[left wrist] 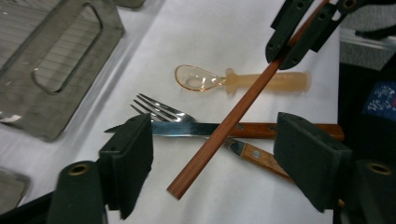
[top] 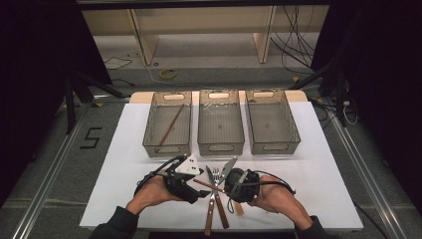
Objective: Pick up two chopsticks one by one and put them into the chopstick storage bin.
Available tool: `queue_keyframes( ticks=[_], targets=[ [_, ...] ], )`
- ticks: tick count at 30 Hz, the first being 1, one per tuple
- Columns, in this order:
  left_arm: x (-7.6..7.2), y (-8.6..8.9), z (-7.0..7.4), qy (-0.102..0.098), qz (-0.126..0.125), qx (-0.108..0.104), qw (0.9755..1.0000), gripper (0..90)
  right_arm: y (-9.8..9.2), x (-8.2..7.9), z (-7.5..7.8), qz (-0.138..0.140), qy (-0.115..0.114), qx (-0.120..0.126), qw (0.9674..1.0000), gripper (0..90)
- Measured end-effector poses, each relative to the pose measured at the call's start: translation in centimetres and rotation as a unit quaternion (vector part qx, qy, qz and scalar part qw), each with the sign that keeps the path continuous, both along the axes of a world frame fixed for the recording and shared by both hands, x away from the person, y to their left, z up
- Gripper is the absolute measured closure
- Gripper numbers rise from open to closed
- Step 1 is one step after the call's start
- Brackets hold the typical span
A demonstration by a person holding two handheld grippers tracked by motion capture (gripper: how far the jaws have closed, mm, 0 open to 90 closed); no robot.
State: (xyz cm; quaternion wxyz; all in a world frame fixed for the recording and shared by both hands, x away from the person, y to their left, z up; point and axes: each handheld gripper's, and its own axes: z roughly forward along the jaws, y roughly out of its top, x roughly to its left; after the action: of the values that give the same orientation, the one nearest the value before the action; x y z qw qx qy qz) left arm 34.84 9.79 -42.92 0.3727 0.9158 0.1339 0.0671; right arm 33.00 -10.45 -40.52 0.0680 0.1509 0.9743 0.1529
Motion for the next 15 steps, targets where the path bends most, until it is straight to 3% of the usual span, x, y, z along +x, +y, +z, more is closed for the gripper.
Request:
queue_keyframes(
  ticks=[12,15],
  targets=[
    [-0.80,-0.81,-0.48,-0.014,-0.040,0.050,0.9979,48.9,0.57,-0.73,0.01,0.024,-0.002,0.000,0.9997,85.0],
    [-0.95,-0.85,-0.58,-0.016,-0.045,0.051,0.9976,55.0,0.74,-0.92,-0.12,0.026,-0.004,0.000,0.9997,85.0]
  ],
)
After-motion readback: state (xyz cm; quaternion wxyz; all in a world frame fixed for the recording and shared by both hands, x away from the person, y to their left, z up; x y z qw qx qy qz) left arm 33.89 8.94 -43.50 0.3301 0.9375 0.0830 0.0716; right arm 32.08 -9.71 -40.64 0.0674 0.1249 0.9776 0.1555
